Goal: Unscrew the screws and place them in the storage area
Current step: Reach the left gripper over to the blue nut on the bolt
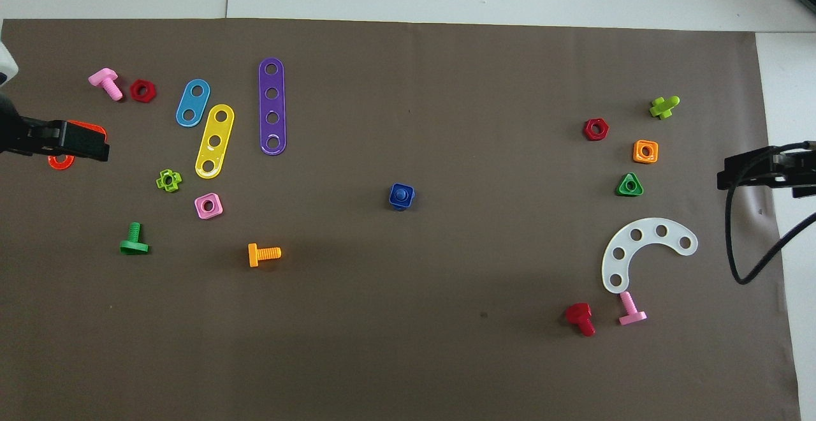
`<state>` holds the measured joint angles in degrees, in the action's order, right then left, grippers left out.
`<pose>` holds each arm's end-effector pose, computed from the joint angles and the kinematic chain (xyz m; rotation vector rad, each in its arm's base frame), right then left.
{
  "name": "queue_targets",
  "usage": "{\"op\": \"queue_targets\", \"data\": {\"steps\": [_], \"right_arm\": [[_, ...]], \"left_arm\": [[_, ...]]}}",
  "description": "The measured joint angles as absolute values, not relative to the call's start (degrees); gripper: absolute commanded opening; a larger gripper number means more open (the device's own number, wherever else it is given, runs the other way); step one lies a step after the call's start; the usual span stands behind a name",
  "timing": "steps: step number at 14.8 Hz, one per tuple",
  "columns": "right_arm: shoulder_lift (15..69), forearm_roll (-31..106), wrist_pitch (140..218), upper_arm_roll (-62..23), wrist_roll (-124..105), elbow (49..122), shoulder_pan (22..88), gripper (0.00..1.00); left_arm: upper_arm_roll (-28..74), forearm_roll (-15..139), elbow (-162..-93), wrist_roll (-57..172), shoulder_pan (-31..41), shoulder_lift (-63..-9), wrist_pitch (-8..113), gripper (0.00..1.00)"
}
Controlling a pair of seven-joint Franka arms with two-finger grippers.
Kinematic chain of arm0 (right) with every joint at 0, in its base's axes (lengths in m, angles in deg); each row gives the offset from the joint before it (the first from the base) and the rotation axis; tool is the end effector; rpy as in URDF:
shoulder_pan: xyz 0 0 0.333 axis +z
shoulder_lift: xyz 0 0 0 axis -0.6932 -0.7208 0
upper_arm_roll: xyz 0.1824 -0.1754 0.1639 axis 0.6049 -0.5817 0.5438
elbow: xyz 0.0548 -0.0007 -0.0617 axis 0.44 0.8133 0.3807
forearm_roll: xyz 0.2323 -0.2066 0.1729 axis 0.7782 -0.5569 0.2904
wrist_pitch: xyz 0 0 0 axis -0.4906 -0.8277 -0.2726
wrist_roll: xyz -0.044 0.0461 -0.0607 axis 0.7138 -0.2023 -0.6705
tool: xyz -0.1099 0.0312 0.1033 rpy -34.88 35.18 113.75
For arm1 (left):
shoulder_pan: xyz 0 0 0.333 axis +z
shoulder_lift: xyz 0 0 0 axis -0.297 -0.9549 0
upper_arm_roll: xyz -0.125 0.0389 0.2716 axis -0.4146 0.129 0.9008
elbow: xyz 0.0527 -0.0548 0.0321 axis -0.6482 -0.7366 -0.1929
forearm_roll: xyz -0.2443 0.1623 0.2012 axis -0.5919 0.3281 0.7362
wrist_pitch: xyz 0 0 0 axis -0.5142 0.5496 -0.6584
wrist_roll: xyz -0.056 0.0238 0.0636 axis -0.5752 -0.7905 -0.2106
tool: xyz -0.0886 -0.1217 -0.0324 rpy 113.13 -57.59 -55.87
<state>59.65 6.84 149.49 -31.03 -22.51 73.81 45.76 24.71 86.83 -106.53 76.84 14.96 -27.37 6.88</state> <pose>0.4977 -0.0196 0.5709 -3.1334 0.1967 0.0328 0.5307 -0.0368 0.5637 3.1323 -0.2247 0.0687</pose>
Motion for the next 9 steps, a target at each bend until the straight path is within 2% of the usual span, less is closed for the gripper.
{"op": "queue_targets", "data": {"steps": [9], "right_arm": [[59.6,6.8,149.5,-31.0,-22.5,73.8,45.8,1.00]], "left_arm": [[24.3,86.8,-110.7,71.7,6.5,-27.5,12.7,1.00]]}}
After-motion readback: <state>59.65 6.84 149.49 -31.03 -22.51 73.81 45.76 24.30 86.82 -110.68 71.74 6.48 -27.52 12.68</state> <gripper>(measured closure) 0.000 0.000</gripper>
